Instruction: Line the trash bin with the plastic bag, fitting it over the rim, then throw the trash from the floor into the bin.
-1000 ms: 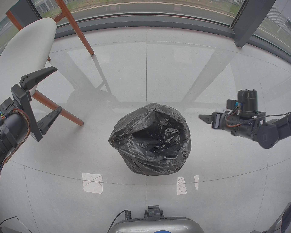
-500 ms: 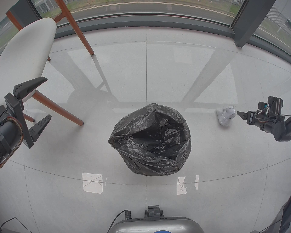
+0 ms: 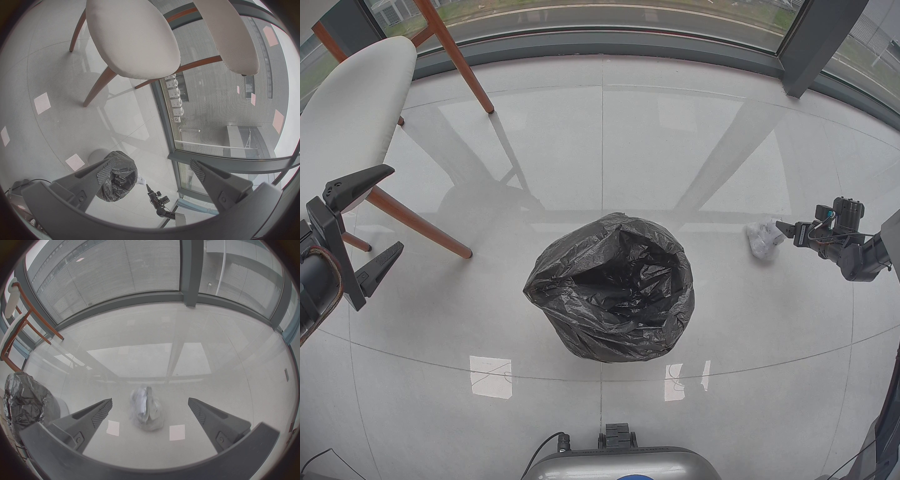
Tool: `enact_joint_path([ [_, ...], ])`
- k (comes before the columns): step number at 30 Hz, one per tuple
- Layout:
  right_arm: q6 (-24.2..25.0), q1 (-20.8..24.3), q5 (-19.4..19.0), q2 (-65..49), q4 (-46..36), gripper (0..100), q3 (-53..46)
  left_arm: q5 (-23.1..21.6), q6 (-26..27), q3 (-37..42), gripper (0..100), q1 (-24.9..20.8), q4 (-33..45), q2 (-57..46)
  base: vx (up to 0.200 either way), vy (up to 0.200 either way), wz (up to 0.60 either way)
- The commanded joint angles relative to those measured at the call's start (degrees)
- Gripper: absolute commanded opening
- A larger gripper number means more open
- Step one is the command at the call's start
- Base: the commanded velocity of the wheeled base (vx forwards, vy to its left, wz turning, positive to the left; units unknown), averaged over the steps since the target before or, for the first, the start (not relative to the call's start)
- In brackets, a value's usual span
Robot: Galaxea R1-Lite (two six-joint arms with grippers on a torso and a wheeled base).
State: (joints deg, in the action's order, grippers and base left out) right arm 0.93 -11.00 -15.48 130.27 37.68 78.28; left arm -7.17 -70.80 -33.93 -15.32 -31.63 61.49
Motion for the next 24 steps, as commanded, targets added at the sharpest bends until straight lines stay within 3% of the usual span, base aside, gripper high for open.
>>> enact_joint_path([
  [1, 0.0, 0.6, -0.1, 7.4, -0.2, 100, 6.3, -1.5, 0.1, 0.1, 100, 0.6, 0.0, 0.1, 0.000, 0.000, 0.00],
  [12, 0.0, 2.5, 0.2, 14.7, -0.2, 100, 14.5, -1.9, 0.0, 0.5, 100, 0.8, 0.2, 0.2, 0.000, 0.000, 0.00],
  [13, 0.0, 2.5, 0.2, 15.3, -0.3, 0, 15.2, -1.9, 0.1, 1.1, 100, 0.8, 0.1, 0.1, 0.000, 0.000, 0.00],
  [18, 0.0, 2.3, 0.0, 14.8, -1.8, 0, 15.2, -1.8, 0.2, 1.7, 100, 1.0, 0.1, 0.1, 0.000, 0.000, 0.00],
  [24, 0.7, 2.1, -0.9, 0.6, -14.5, 0, 18.6, -1.8, 0.7, 1.8, 100, 1.2, 0.0, 0.0, 0.000, 0.000, 0.00],
])
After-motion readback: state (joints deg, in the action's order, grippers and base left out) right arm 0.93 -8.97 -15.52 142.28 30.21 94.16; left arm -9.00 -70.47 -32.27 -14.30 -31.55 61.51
